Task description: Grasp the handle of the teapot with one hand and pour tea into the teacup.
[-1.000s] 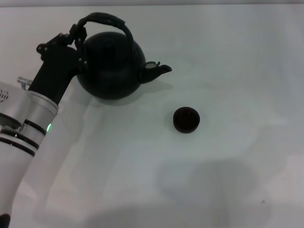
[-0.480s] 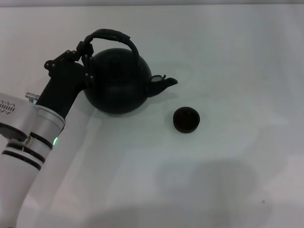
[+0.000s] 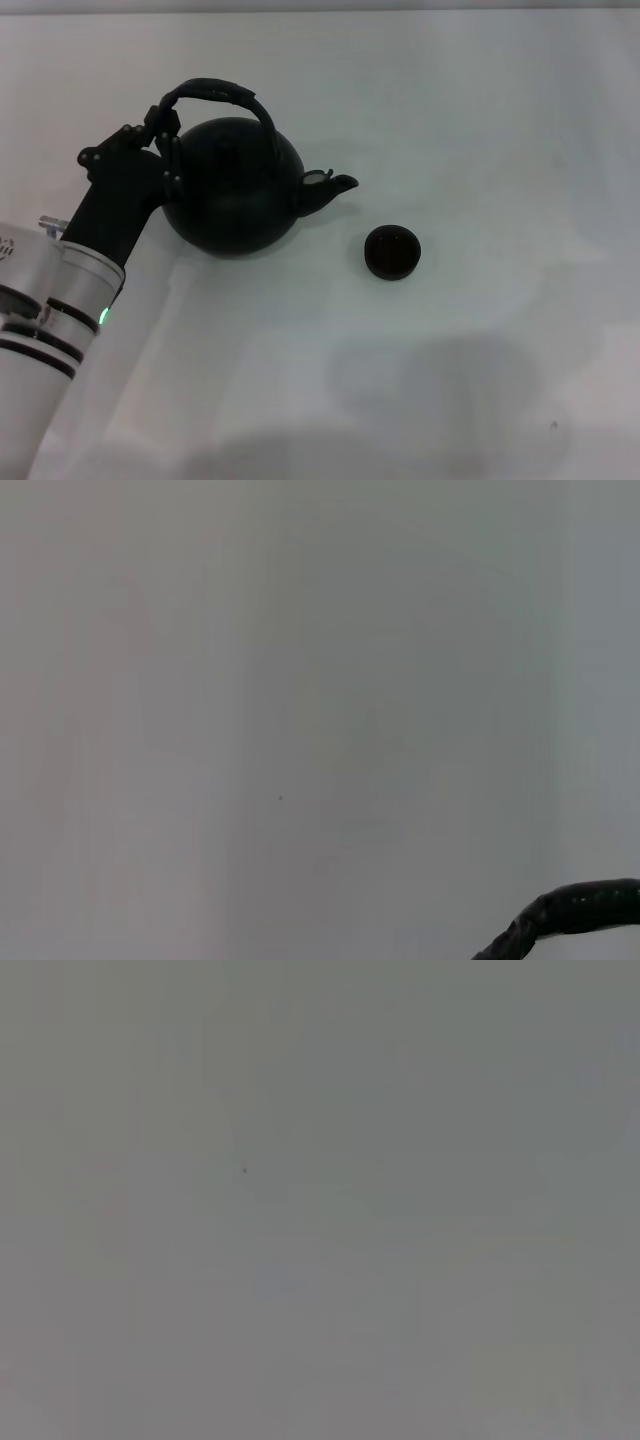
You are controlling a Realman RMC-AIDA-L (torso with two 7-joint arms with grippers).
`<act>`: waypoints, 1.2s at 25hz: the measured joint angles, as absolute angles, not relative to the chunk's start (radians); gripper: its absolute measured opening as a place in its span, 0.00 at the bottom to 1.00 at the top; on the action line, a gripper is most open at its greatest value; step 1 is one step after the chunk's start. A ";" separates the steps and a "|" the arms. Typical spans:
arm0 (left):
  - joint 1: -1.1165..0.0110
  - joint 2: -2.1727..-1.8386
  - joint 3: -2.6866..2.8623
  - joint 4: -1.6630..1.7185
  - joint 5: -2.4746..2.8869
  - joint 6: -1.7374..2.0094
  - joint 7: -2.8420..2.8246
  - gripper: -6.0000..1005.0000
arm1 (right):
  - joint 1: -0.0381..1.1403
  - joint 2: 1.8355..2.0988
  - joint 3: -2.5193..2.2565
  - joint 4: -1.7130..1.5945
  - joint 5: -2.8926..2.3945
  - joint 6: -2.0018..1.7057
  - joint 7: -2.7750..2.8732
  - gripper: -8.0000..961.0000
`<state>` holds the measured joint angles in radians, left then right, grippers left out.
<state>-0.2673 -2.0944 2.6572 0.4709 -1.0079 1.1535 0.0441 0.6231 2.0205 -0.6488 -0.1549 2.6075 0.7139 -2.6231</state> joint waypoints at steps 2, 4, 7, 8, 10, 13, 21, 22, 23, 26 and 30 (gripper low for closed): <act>-0.267 -2.093 2.657 0.471 -1.008 1.155 0.038 0.13 | 0.623 2.019 -0.649 -0.155 2.608 0.714 -2.623 0.88; -0.266 -2.091 2.652 0.467 -1.008 1.158 0.020 0.15 | 0.623 2.019 -0.649 -0.155 2.608 0.713 -2.623 0.88; -0.265 -2.090 2.651 0.455 -1.008 1.159 -0.005 0.19 | 0.623 2.019 -0.649 -0.155 2.608 0.713 -2.623 0.88; -0.265 -2.089 2.652 0.453 -1.008 1.159 -0.008 0.20 | 0.623 2.019 -0.649 -0.156 2.608 0.713 -2.623 0.88; -0.267 -2.087 2.654 0.451 -1.006 1.160 -0.014 0.23 | 0.623 2.019 -0.649 -0.156 2.608 0.713 -2.623 0.88; -0.268 -2.086 2.650 0.450 -1.006 1.162 -0.033 0.29 | 0.622 2.019 -0.649 -0.157 2.608 0.714 -2.623 0.88; -0.251 -2.083 2.654 0.445 -1.005 1.171 -0.074 0.52 | 0.620 2.019 -0.649 -0.159 2.608 0.717 -2.623 0.88; -0.243 -2.083 2.654 0.442 -1.002 1.180 -0.094 0.57 | 0.620 2.019 -0.649 -0.159 2.608 0.718 -2.623 0.88; -0.235 -2.083 2.655 0.440 -1.001 1.189 -0.109 0.62 | 0.619 2.019 -0.649 -0.159 2.608 0.718 -2.623 0.88; -0.192 -2.083 2.653 0.429 -1.003 1.251 -0.132 0.75 | 0.616 2.019 -0.649 -0.159 2.608 0.718 -2.623 0.88; -0.141 -2.083 2.646 0.382 -1.025 1.368 -0.170 0.88 | 0.604 2.019 -0.653 -0.157 2.605 0.741 -2.623 0.88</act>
